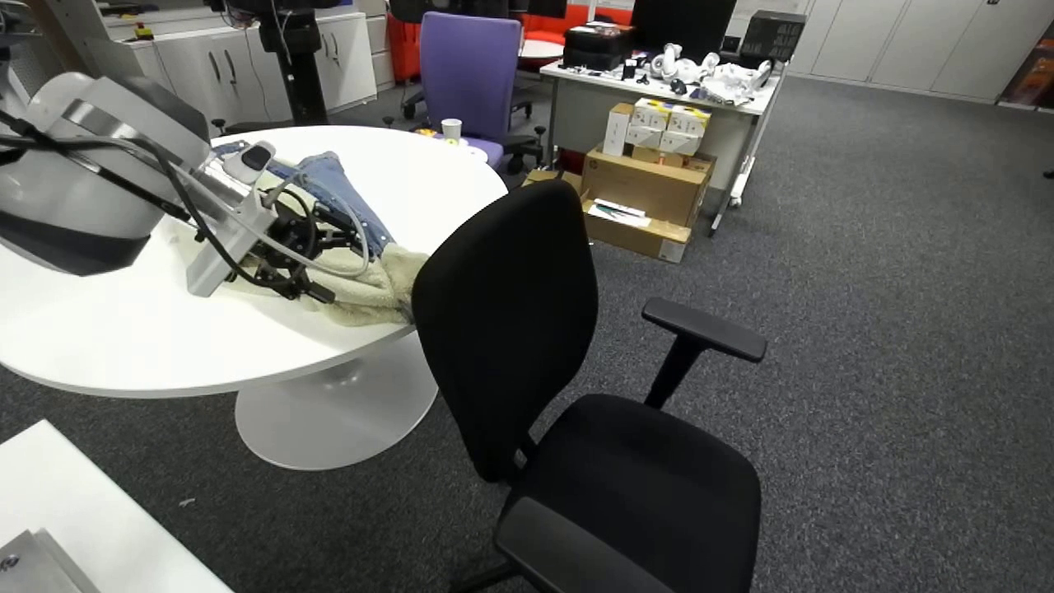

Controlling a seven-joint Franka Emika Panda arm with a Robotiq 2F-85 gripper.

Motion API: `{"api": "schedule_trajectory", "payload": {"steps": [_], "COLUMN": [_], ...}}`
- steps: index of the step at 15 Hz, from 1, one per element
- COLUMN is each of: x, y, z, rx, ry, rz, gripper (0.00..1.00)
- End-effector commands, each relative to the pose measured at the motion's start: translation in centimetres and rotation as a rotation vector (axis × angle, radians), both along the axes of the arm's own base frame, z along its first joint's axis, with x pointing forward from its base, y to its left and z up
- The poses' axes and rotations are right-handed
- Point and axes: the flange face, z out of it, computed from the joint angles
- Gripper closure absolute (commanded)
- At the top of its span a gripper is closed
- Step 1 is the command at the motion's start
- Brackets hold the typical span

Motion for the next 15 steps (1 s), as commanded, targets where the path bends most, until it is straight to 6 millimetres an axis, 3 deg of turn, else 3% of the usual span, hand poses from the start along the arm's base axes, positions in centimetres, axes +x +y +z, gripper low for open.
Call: {"api": "schedule_trajectory", "payload": {"steps": [1, 2, 10, 15], "x": [0.3, -0.3, -0.5, 0.3], "y": [1.4, 1.0, 1.1, 1.9], "z": [-1.2, -0.8, -1.5, -3.9], "rx": [-0.023, -0.012, 0.000, -0.083], "ry": [-0.138, -0.070, -0.068, -0.114], "rz": [0.071, 0.052, 0.045, 0.108], "gripper": [0.00, 0.00, 0.00, 0.00]}}
